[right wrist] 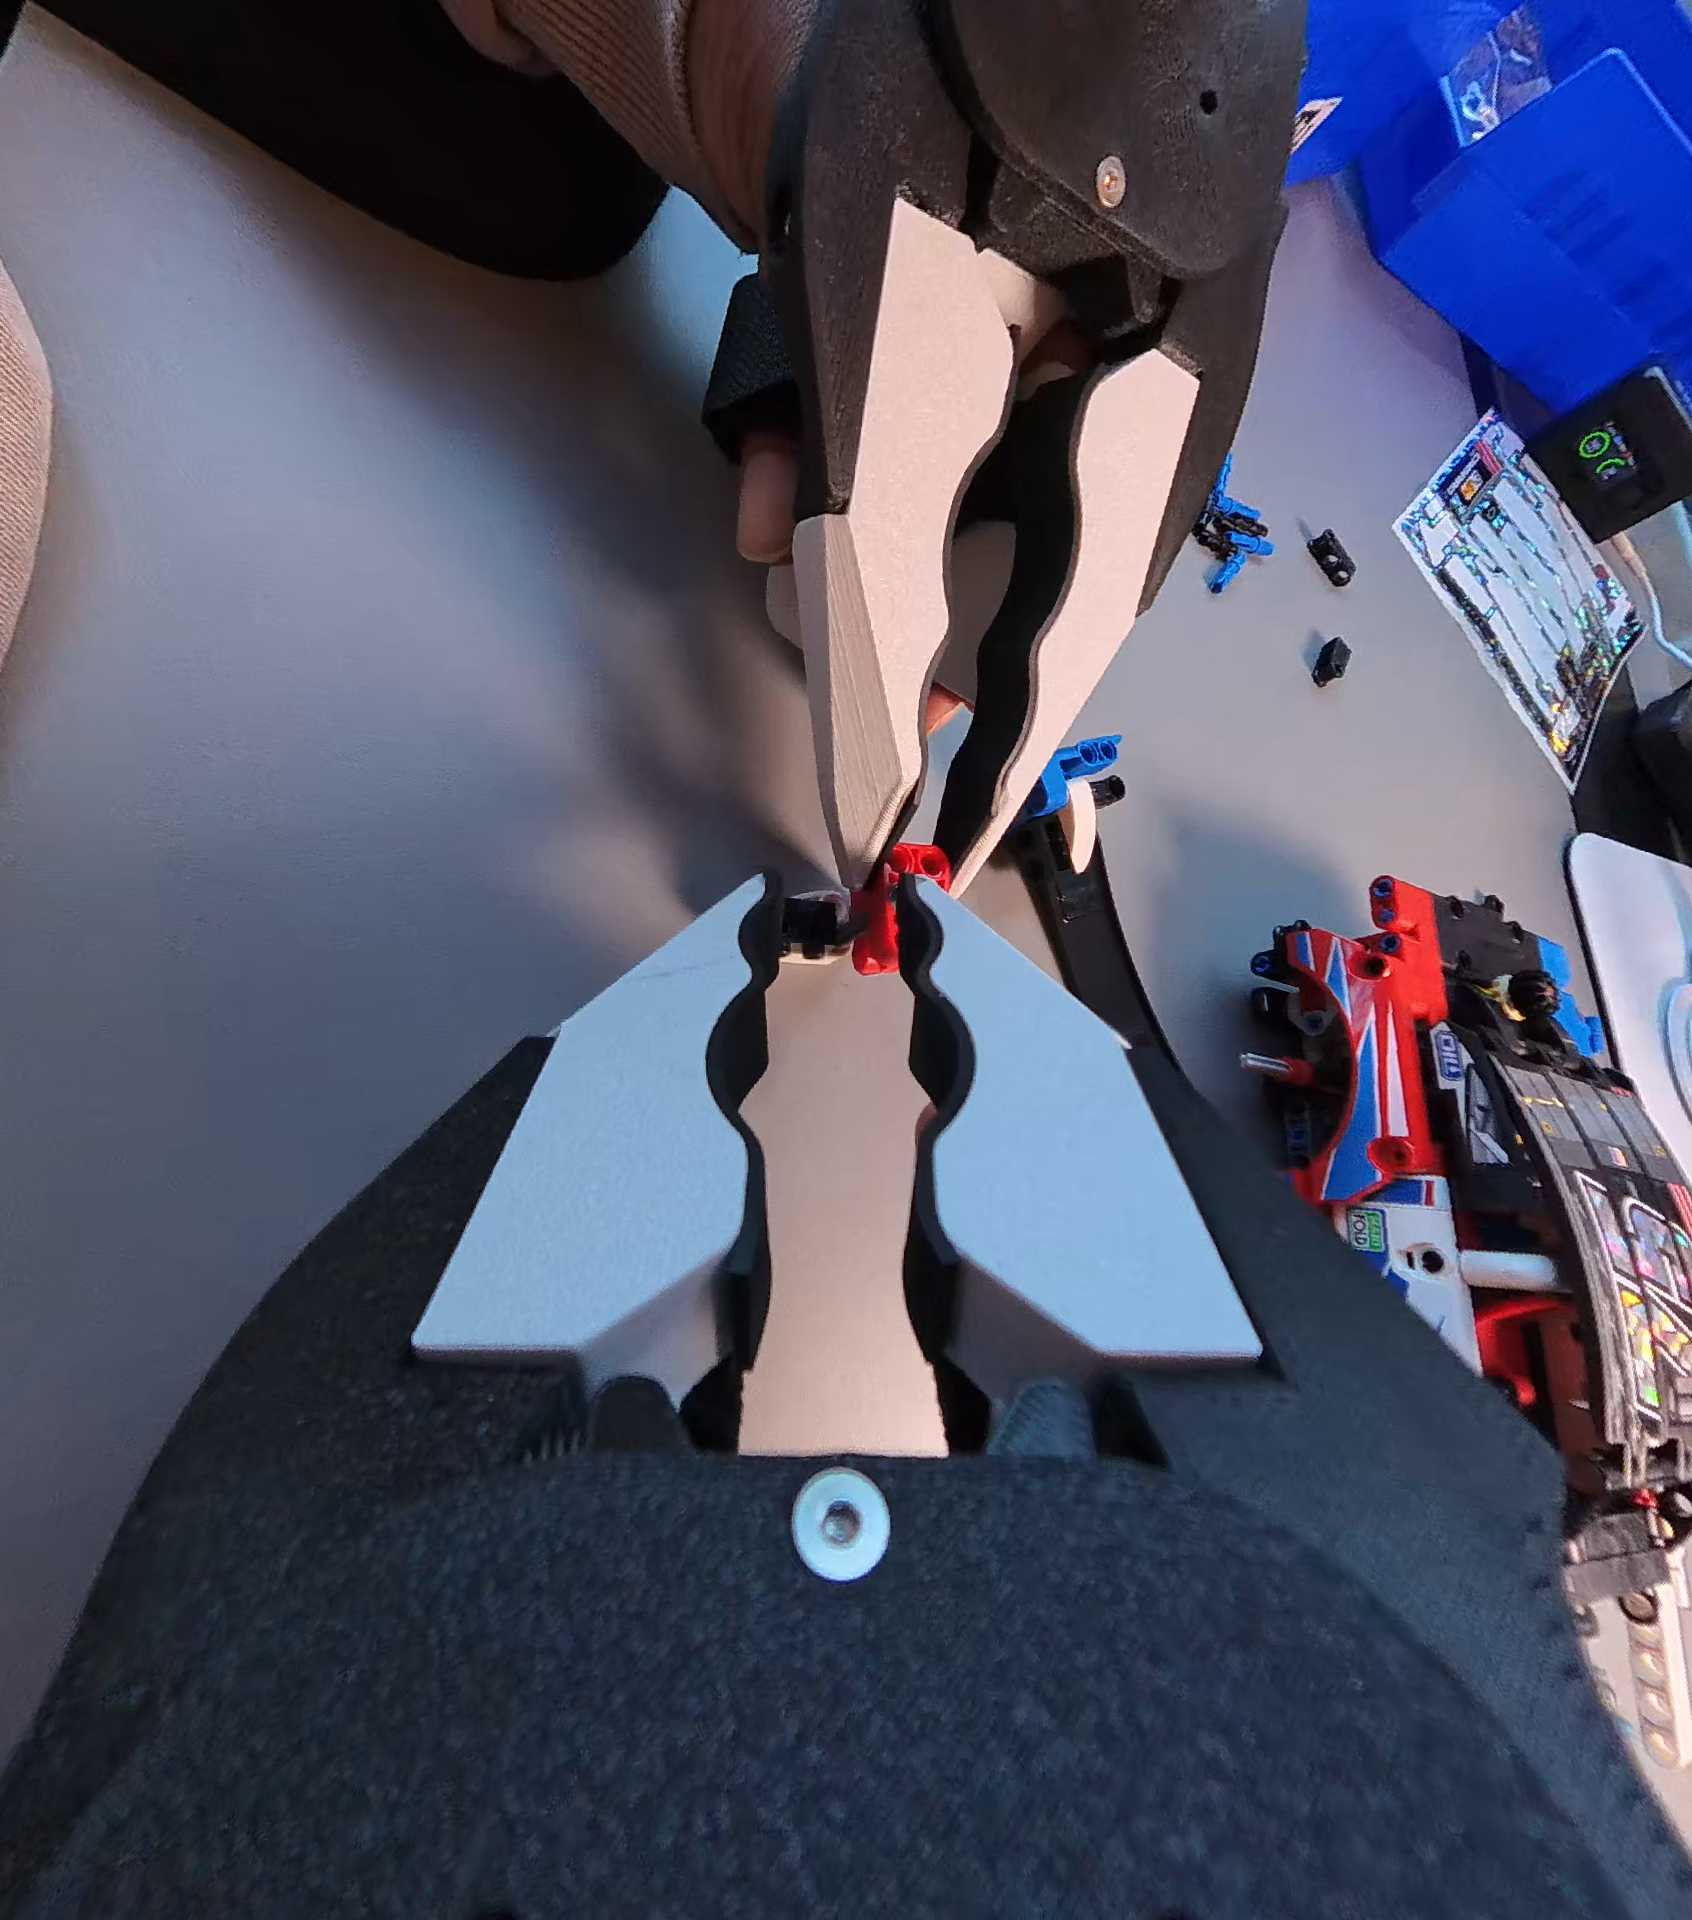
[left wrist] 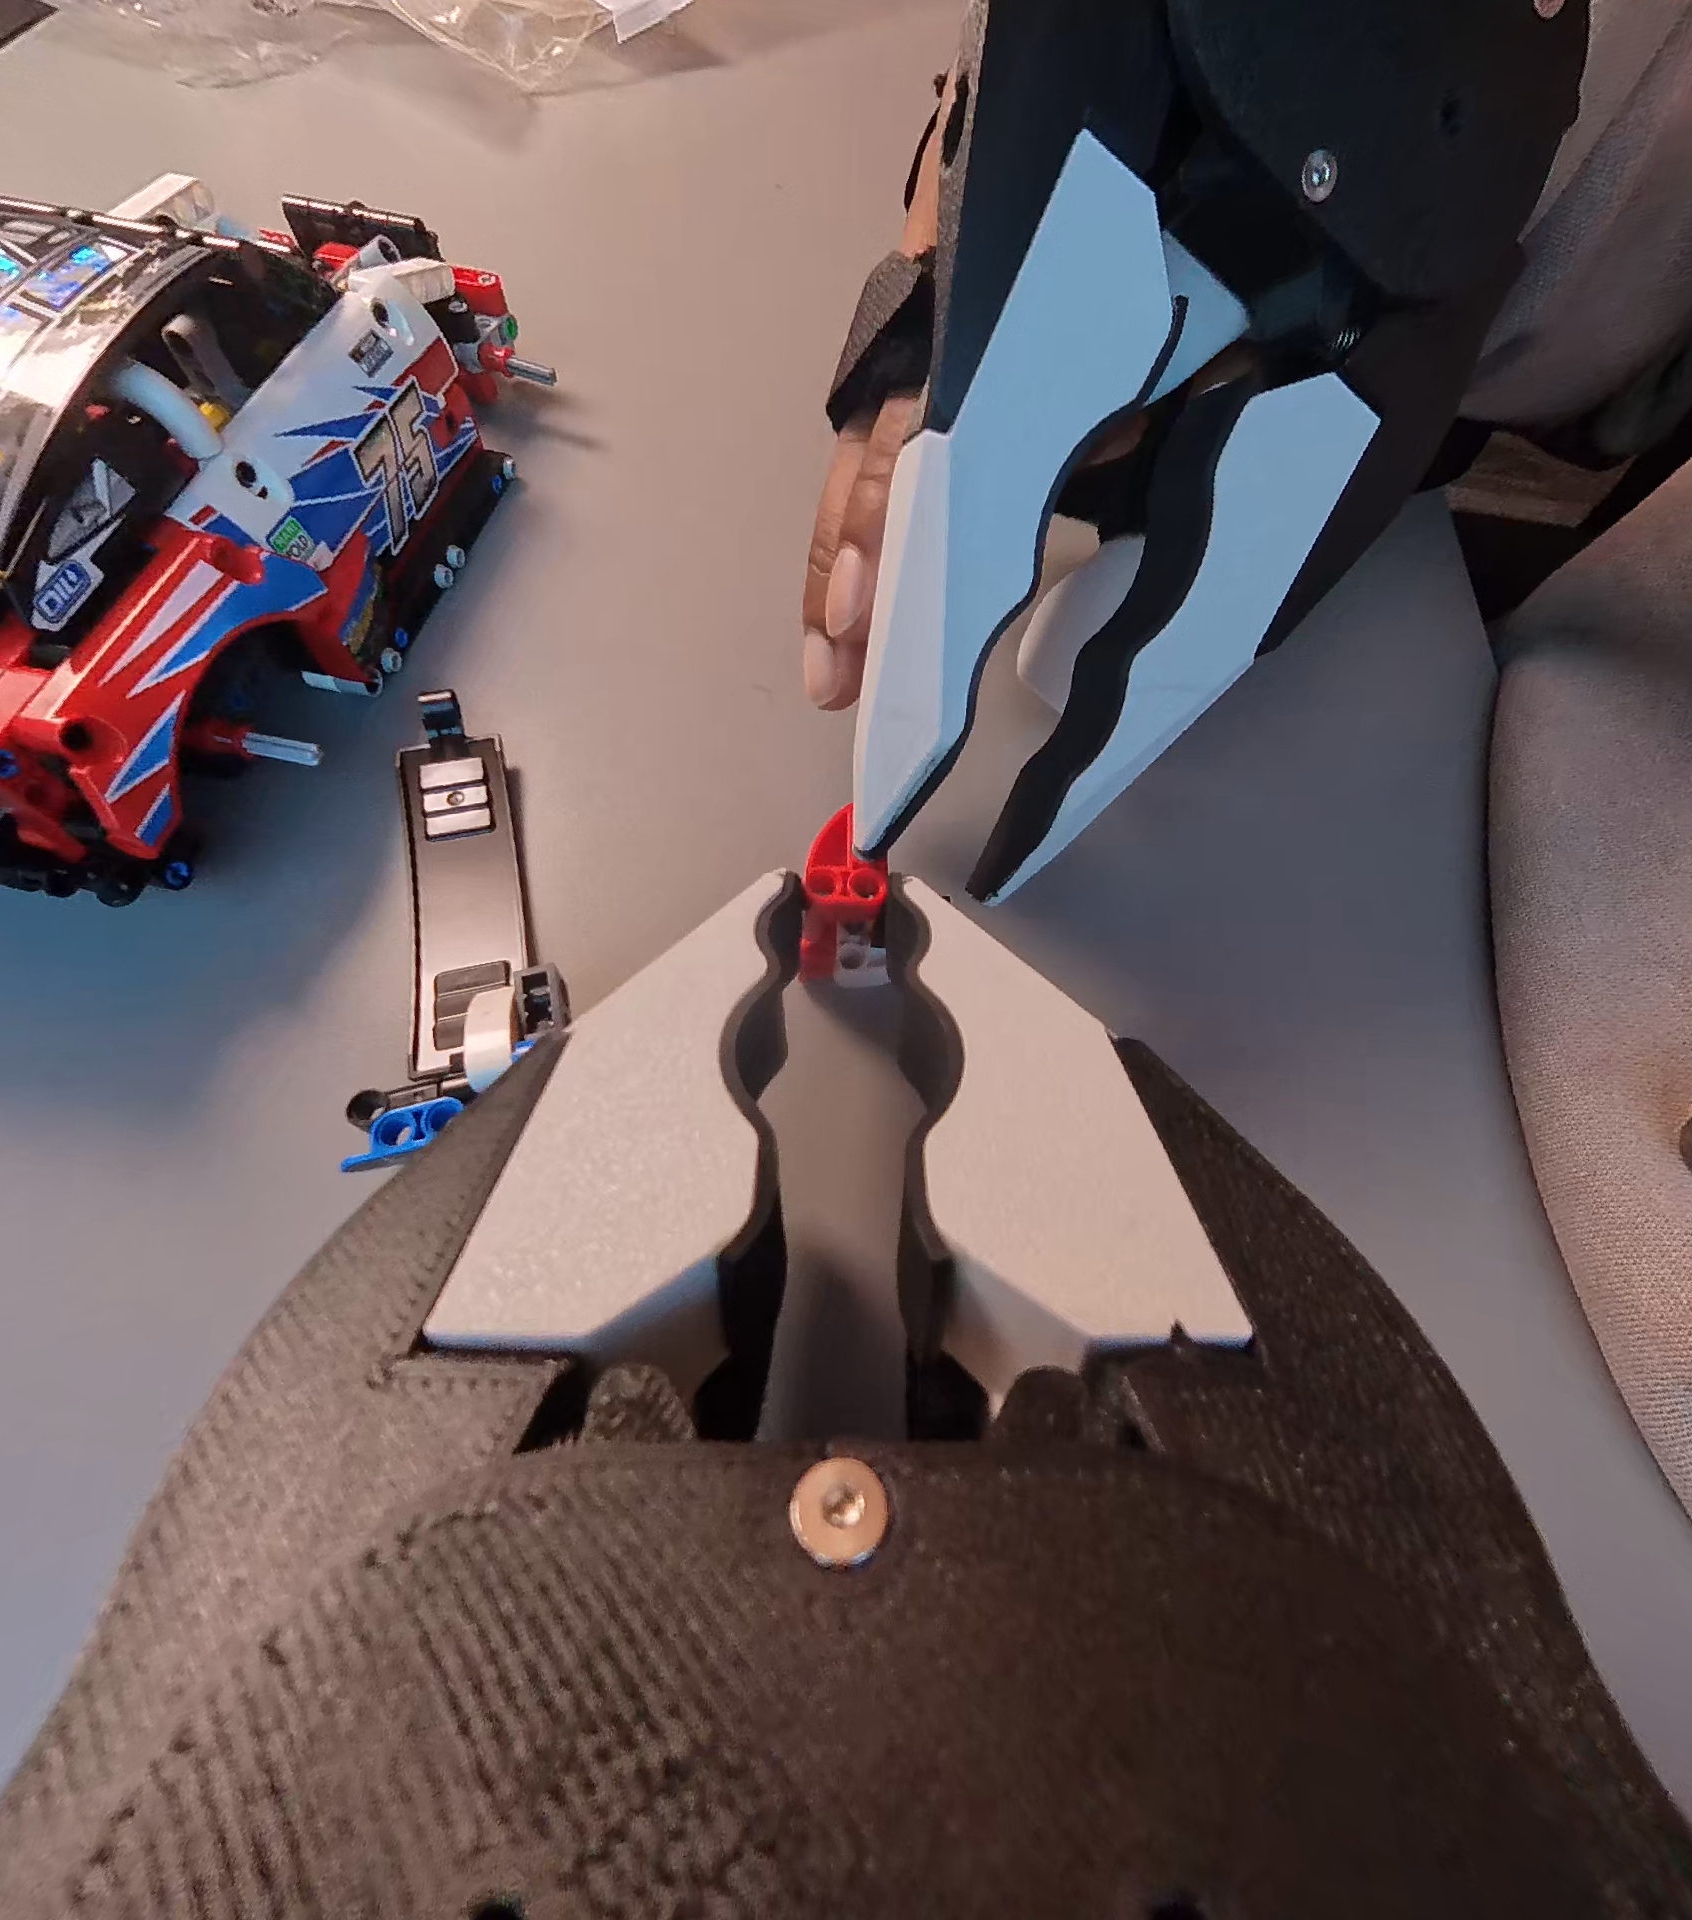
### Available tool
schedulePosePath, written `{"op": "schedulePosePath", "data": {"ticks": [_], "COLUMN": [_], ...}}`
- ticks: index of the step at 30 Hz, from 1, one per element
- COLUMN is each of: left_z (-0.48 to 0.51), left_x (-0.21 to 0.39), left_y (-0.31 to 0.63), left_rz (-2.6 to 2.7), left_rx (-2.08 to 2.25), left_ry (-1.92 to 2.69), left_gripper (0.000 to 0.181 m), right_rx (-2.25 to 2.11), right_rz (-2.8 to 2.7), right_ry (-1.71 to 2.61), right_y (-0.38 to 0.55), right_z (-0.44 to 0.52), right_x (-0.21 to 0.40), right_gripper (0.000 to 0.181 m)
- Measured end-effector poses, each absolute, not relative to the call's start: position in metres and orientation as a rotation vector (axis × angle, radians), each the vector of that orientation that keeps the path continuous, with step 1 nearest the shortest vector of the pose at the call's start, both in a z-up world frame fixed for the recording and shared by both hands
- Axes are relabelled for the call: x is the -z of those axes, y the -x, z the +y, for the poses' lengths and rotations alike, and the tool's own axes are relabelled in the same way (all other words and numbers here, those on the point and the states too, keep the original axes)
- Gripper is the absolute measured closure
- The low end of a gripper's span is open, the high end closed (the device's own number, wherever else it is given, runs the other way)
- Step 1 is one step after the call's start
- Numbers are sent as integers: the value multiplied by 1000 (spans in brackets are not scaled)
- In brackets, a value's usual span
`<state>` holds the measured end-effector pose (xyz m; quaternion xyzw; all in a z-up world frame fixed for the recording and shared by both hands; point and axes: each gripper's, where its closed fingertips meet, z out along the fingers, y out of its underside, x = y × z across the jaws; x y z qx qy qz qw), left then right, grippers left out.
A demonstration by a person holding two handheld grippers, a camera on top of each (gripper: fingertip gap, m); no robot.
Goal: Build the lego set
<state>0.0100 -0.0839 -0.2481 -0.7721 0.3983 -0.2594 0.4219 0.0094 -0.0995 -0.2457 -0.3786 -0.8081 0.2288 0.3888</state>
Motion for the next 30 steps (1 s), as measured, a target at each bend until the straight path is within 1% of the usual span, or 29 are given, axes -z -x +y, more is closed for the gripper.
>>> {"op": "schedulePosePath", "data": {"ticks": [9, 15, 20, 30], "left_z": [-85, -84, -84, -84], "left_x": [249, 249, 250, 250], "left_y": [-10, -11, -10, -10], "left_rz": [1014, 1024, 1028, 989], "left_rx": [638, 629, 636, 691], "left_ry": [1943, 1941, 1954, 1989], "left_gripper": [167, 167, 167, 167], "right_rx": [-599, -606, -603, -641], "right_rz": [-2053, -2041, -2045, -2048], "right_ry": [986, 998, 1001, 1047], "right_y": [-10, -10, -10, -9], "right_z": [-101, -99, -99, -99], "right_x": [247, 246, 247, 246], "right_gripper": [158, 164, 162, 164]}}
